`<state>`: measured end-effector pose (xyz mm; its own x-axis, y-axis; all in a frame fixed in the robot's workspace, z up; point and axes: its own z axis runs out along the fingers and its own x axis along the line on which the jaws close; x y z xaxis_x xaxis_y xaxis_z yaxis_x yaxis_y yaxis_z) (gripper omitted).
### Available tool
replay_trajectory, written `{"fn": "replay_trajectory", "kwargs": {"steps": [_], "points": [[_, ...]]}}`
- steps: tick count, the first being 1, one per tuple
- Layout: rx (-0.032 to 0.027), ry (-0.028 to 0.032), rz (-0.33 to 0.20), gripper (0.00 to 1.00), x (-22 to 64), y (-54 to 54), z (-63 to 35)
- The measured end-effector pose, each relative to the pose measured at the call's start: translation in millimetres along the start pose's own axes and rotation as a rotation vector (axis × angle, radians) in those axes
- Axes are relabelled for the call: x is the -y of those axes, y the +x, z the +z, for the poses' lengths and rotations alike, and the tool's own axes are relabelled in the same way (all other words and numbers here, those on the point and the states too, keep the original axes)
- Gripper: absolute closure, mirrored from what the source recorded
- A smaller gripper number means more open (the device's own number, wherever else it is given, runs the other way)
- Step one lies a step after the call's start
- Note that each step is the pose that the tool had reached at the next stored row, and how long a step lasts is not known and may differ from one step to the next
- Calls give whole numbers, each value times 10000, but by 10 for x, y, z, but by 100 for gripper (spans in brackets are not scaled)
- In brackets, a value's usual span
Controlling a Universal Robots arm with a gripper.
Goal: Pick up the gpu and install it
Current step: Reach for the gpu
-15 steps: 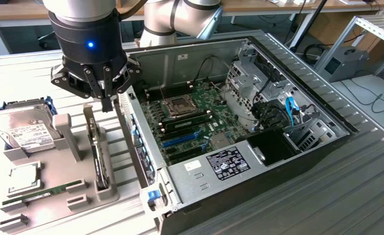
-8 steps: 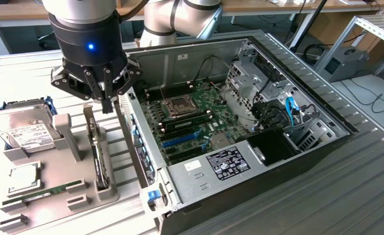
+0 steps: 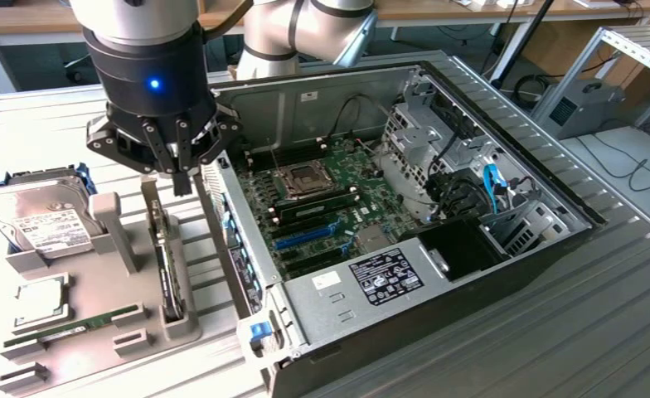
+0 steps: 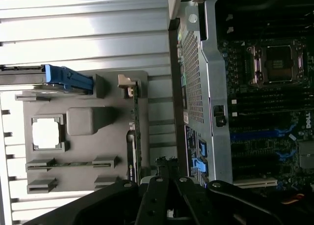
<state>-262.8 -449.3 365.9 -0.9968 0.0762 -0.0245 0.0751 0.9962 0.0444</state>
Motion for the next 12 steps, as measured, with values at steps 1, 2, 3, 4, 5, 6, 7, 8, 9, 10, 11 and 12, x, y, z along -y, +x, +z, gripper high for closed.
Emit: {"fn": "replay_trajectory", "kwargs": {"steps": [1, 2, 3, 4, 5, 6, 7, 8, 9, 10, 11, 12], "points": [[0, 0, 0, 89, 3, 0, 1], [1, 0, 0, 89, 7, 0, 2], [0, 0, 0, 89, 10, 0, 2], [0, 0, 0, 89, 13, 0, 3], [0, 0, 0, 89, 17, 0, 4], [0, 1, 0, 89, 21, 0, 4], [0, 0, 0, 89, 24, 0, 5], [0, 0, 0, 89, 28, 0, 6], [0, 0, 0, 89, 32, -1, 7], [0, 0, 0, 89, 39, -1, 8], [0, 0, 0, 89, 43, -1, 9], [0, 0, 0, 89, 46, -1, 10]]}}
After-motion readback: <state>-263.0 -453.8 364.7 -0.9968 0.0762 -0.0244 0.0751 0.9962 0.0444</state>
